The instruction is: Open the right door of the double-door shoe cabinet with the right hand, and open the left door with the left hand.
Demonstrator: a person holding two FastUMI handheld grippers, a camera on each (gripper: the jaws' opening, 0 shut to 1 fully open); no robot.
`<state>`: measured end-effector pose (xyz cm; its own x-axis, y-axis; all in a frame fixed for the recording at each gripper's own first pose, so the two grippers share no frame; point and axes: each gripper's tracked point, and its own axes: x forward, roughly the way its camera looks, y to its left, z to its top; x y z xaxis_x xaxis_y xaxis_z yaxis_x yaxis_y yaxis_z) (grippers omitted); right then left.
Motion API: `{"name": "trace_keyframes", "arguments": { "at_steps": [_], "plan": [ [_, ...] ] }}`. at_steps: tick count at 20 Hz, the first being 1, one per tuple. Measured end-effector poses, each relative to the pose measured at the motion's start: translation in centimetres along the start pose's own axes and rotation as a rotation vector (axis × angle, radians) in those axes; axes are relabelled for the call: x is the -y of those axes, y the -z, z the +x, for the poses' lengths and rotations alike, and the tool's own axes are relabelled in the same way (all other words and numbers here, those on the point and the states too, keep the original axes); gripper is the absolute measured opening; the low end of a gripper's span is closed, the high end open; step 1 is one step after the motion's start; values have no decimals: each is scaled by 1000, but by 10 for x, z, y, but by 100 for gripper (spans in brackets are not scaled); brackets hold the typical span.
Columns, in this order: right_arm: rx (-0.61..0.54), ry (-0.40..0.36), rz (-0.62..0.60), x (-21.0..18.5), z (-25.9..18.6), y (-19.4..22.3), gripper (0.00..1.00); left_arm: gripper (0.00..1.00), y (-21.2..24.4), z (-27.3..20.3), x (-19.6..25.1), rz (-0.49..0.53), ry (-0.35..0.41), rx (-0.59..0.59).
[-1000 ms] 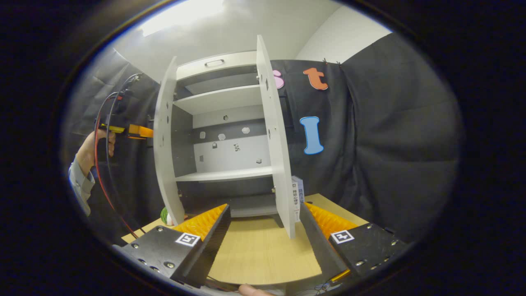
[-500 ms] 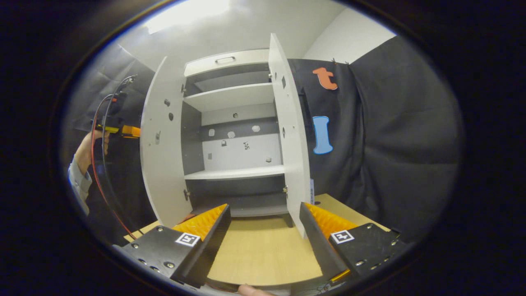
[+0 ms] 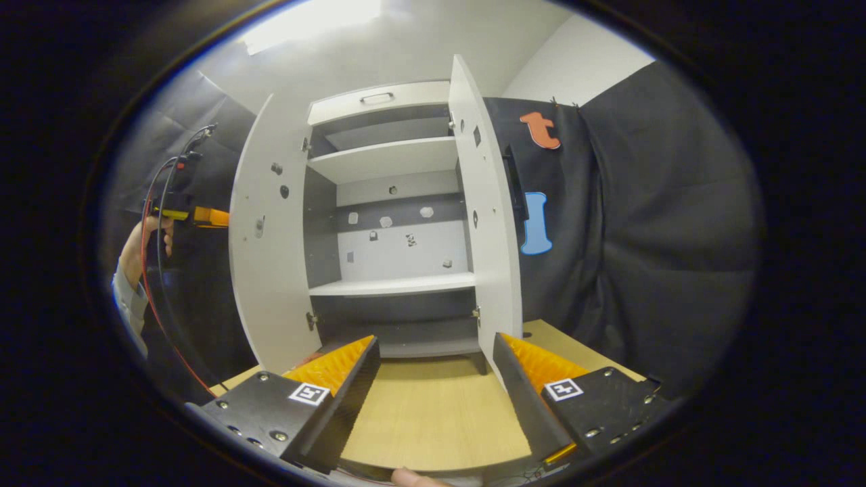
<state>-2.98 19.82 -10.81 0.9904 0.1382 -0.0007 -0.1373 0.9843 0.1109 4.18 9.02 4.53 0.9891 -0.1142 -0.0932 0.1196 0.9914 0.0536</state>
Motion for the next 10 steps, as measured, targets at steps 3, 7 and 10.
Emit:
{"name": "trace_keyframes", "arguments": {
  "at_steps": [3, 7, 10],
  "plan": [
    [-2, -10, -4, -1, 1, 2, 99, 2, 3, -17, 5, -14, 10, 4],
    [-10, -6, 3, -1, 5, 4, 99, 20, 8, -41, 15, 0, 12, 32],
    [-8, -9, 1, -4, 8, 2, 99, 67, 21, -56, 24, 4, -36, -3]
  ]
}}
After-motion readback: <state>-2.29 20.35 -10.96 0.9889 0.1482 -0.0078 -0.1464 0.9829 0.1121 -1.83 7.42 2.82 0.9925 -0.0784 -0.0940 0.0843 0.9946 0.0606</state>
